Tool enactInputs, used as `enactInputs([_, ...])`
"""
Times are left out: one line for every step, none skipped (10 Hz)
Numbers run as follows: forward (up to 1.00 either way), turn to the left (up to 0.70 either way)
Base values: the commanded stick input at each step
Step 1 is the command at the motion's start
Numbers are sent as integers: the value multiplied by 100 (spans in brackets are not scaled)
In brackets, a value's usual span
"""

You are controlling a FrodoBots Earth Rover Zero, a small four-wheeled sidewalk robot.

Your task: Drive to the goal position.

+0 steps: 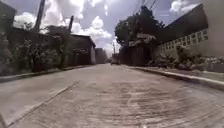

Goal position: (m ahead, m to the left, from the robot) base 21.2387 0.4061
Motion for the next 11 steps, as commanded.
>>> enactInputs([85,0])
enactInputs([85,0])
enactInputs([85,-15])
enactInputs([85,-25])
enactInputs([85,-30])
enactInputs([85,-26])
enactInputs([85,-16])
enactInputs([85,0])
enactInputs([85,0])
enactInputs([85,0])
enactInputs([85,0])
